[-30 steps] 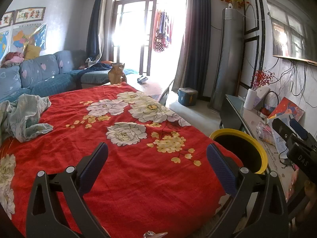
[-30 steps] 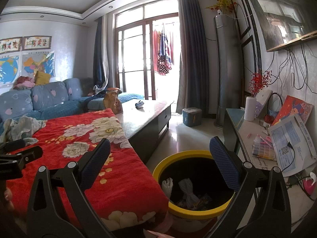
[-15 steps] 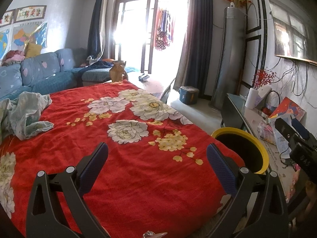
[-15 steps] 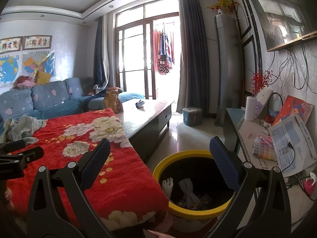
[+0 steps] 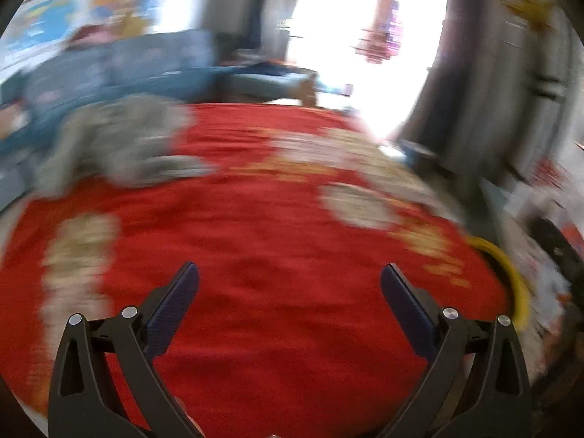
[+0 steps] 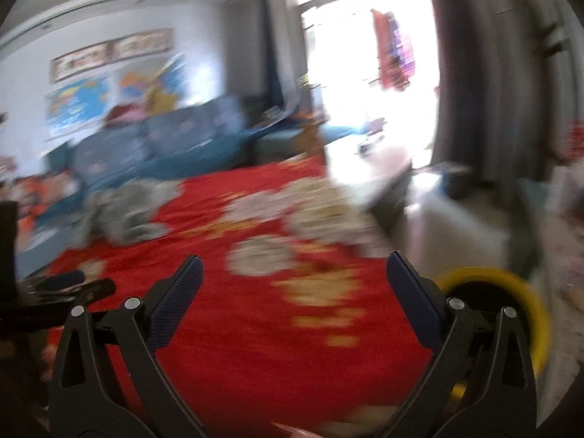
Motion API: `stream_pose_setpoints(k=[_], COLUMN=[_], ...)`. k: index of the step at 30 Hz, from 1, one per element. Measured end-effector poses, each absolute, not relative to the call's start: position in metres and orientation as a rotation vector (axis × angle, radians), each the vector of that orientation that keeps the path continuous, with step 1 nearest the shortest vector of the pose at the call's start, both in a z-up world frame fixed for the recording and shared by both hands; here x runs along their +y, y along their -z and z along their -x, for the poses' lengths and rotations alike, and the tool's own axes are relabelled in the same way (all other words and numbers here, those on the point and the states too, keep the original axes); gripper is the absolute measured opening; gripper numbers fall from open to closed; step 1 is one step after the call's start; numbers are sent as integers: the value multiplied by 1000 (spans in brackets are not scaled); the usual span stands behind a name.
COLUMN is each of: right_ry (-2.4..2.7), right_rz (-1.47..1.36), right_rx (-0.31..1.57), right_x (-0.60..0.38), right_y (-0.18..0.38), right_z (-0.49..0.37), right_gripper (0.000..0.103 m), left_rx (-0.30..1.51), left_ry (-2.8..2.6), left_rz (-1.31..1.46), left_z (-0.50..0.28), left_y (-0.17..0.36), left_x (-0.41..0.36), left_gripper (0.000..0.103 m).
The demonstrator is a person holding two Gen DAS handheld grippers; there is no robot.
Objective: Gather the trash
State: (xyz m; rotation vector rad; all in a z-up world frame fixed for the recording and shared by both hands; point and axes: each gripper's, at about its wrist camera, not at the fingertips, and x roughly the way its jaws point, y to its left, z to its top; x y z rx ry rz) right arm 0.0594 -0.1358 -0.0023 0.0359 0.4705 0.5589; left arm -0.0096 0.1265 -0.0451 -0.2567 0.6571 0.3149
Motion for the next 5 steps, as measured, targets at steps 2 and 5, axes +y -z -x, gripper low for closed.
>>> stream_pose_setpoints(k=[2,5], right_ry=[-694,-874], right_rz=[13,63], right_rx=[568,749], right_x=[-75,25], right_y=[6,26], right_z=[-67,-71], right_gripper=[92,92], left_rx=[678,721], left_ry=[-492,-720], left_rz=[271,310], left_z=[31,65], left_y=[52,68], left_x=[184,263], left_gripper=[97,97])
